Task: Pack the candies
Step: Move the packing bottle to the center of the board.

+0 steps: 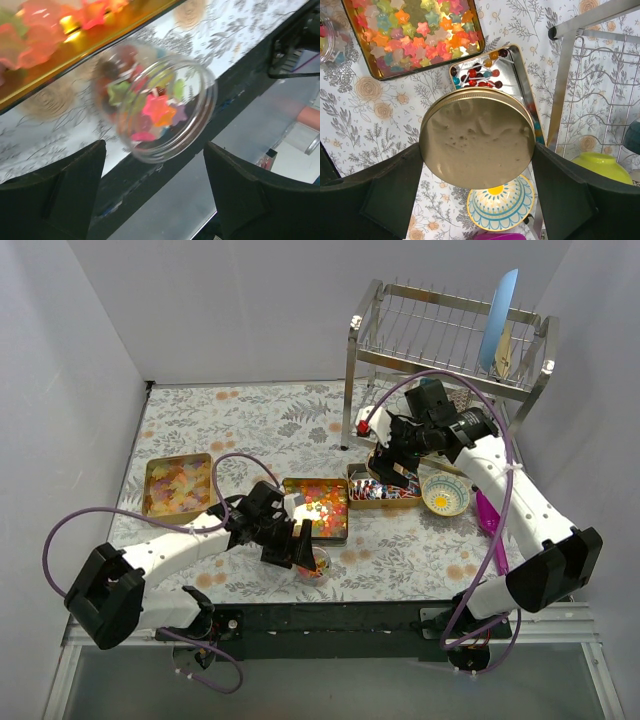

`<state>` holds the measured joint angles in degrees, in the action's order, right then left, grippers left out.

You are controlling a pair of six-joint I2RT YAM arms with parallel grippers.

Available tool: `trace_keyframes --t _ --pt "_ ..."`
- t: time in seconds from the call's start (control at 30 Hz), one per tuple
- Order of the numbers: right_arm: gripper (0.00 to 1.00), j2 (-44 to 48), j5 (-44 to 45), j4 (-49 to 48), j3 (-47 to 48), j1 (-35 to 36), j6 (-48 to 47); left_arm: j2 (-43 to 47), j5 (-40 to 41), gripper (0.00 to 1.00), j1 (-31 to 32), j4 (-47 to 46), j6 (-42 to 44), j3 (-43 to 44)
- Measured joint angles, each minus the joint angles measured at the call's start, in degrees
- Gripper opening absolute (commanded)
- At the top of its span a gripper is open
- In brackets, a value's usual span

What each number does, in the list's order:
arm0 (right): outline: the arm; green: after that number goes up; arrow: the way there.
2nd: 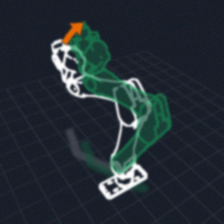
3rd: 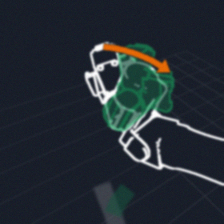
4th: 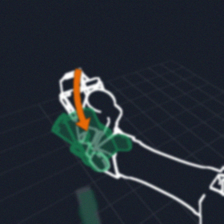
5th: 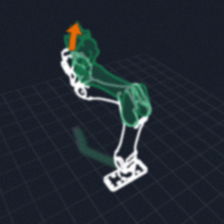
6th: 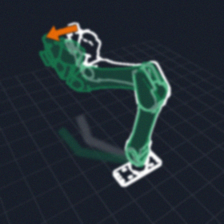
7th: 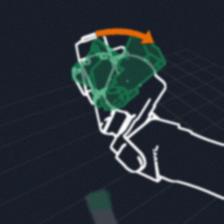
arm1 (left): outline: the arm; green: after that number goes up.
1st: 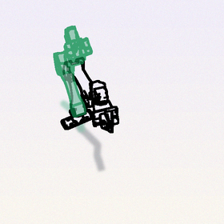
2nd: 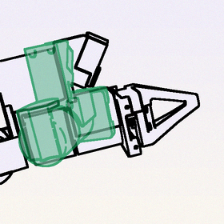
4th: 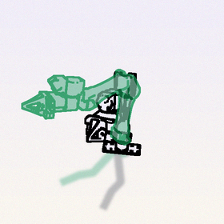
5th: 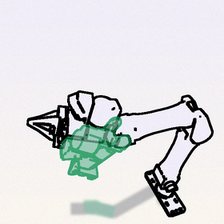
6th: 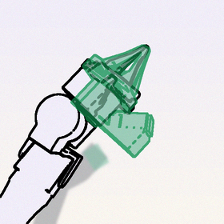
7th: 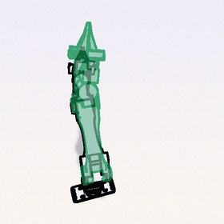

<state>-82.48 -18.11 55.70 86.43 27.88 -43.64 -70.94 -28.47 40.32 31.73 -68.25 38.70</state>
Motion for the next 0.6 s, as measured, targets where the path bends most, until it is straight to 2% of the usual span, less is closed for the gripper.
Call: trace_keyframes --t 0.2,0.37,0.5,0.6 --pt "0.83 1.64 0.24 0.37 -0.66 0.0 1.44 -1.7 -0.55 0.78 3.04 -10.88 -3.72 -1.46" --pt "0.83 3.3 1.07 0.87 -2.01 0.0 1.55 -7.98 -0.5 0.8 6.78 -20.22 -5.18 -0.9" --pt "0.83 3.93 1.97 1.22 -3.15 -0.04 1.51 -14.51 -0.63 0.96 8.81 -24.81 -5.73 2.19" --pt "0.82 4.31 2.14 1.38 -3.82 -0.63 1.57 -14.75 1.62 0.98 9.38 -29.18 -5.62 2.21"
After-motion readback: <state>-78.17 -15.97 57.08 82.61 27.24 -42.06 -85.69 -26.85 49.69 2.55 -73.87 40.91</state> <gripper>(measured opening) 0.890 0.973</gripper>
